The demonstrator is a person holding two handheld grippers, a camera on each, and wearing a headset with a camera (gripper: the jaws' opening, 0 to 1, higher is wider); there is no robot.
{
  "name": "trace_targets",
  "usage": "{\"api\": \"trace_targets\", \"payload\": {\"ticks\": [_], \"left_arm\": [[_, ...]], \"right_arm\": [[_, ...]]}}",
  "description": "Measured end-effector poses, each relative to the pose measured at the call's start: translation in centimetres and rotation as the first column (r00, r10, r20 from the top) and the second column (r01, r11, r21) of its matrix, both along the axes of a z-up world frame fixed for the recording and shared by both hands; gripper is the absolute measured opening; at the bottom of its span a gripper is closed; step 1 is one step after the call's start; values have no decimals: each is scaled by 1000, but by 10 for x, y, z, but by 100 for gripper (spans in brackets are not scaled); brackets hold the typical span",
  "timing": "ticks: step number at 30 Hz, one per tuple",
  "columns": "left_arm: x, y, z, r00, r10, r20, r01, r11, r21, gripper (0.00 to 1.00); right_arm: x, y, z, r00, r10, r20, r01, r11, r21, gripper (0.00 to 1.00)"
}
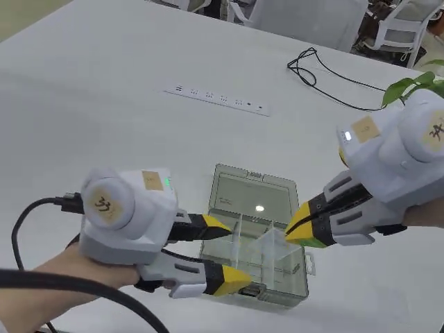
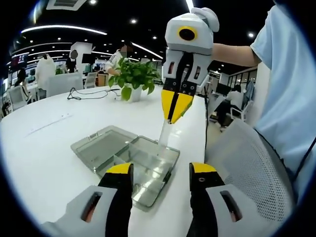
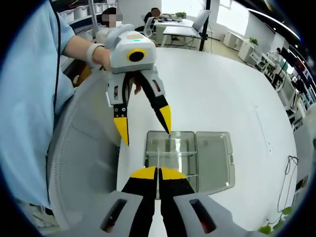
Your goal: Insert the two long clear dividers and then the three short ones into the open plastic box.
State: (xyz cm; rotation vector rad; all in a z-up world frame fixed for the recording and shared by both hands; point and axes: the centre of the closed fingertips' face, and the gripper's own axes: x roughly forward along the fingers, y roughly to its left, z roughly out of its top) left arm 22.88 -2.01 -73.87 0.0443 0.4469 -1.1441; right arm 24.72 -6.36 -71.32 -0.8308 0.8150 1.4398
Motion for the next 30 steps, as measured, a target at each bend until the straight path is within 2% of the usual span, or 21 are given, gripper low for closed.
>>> {"api": "trace_targets", "payload": {"ticks": [3,7,10,14,16,19,30], "left_arm": [[3,8,-1,1000,29,-4,-28,1000,3,50],[7,18,-4,997,80,-5,-80,997,12,63],[10,25,-7,992,122,-18,-121,992,14,73],[14,32,-11,985,172,-17,-171,985,27,95],[16,35,-14,981,191,-22,-190,981,35,100],[15,36,-14,980,197,-33,-196,980,30,100],[15,35,-18,980,194,-47,-193,981,26,100]], "right_arm": [[8,2,-3,1000,-20,-4,20,1000,0,2],[16,6,-7,999,-47,-2,47,999,-5,2],[18,7,-12,999,-48,-7,48,999,-13,2],[20,6,-19,999,-53,-13,53,998,-20,2],[19,7,-22,999,-49,-15,49,998,-27,2],[21,5,-28,999,-42,-14,42,998,-44,2],[23,1,-35,999,-42,-23,41,997,-62,2]]}}
